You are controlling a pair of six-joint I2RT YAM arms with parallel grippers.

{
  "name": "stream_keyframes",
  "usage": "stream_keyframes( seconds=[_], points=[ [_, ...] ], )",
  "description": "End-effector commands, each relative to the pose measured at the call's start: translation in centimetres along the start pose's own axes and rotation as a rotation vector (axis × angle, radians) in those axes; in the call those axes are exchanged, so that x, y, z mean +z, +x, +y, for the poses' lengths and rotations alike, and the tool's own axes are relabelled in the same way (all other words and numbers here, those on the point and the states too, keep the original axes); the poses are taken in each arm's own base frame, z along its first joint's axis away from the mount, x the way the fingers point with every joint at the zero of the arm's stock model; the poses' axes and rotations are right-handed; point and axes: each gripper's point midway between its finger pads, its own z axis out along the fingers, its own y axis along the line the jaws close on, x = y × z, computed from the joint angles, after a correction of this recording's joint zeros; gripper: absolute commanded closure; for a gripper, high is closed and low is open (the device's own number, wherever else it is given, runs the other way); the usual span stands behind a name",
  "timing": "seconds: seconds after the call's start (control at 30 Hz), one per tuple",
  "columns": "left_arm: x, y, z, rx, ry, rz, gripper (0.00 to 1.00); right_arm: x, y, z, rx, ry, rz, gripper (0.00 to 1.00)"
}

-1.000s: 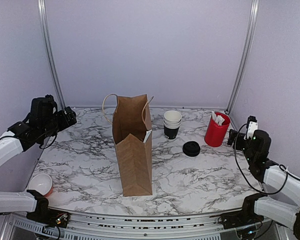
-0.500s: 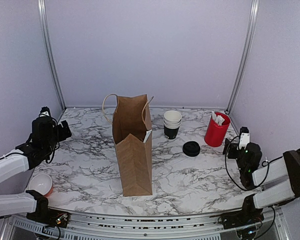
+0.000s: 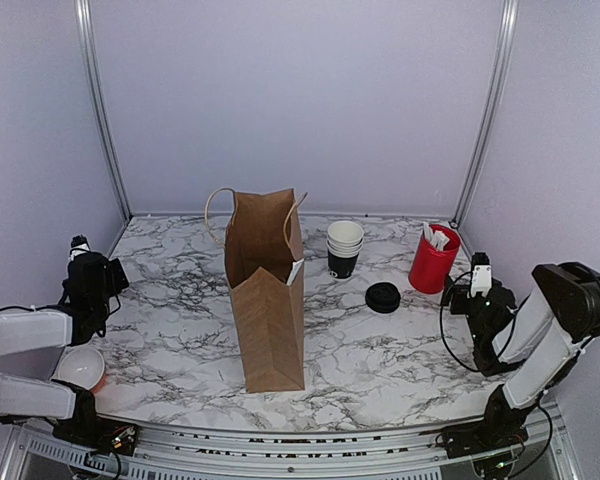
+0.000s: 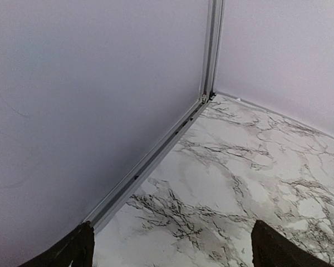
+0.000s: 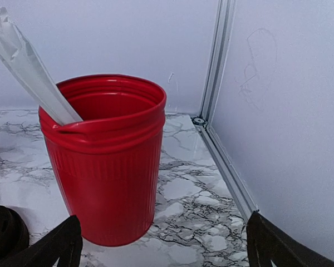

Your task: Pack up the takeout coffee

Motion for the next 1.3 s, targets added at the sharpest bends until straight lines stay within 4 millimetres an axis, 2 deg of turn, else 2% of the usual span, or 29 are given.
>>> stream_keyframes(
  seconds=[0.0,0.07,0.23,0.33,0.4,0.43,0.57,0.63,0.67,0.73,0.87,1.27],
  points=[
    [0.7,-0.6,2.3,-0.018,-0.110,-0.105,0.01,0.4,-3.3,-1.0,0.026,0.048,-0.115,0.01],
    [1.0,0.0,2.5,0.002,-0.116,-0.119,0.01,0.4,-3.6,-1.5,0.029,0.077,-0.136,0.00],
    [1.1,-1.2,0.5,0.030,0.003,-0.208,0.01,0.9,-3.4,-0.4,0.001,0.027,-0.121,0.00],
    [2.4,-1.1,-2.2,0.084,0.099,-0.177,0.01,2.0,-3.2,-0.2,-0.003,0.030,-0.084,0.00],
    [2.5,-0.4,-4.3,0.114,0.214,-0.191,0.01,2.1,-2.8,-0.4,0.002,0.031,-0.068,0.00],
    [2.4,-0.4,-4.7,0.122,0.239,-0.213,0.01,2.1,-2.9,-0.4,0.001,0.031,-0.072,0.00],
    [3.1,0.0,-4.8,0.115,0.264,-0.167,0.01,2.1,-2.9,-0.4,0.002,0.030,-0.072,0.00],
    [2.8,0.8,-4.1,0.080,0.287,-0.164,0.01,2.1,-2.8,-0.4,0.002,0.030,-0.071,0.00],
    [2.2,-0.2,-3.5,0.044,0.279,-0.245,0.01,2.1,-2.9,-0.4,0.002,0.029,-0.072,0.00],
    [2.1,0.5,-2.6,0.029,0.248,-0.214,0.01,2.1,-2.9,-0.4,0.003,0.031,-0.073,0.00],
    [3.1,0.4,-2.3,0.022,0.200,-0.194,0.01,2.2,-3.0,-0.4,0.003,0.029,-0.074,0.00],
    [3.0,0.4,-2.4,0.029,0.196,-0.195,0.01,2.1,-2.9,-0.4,-0.001,0.032,-0.075,0.00]
  ],
)
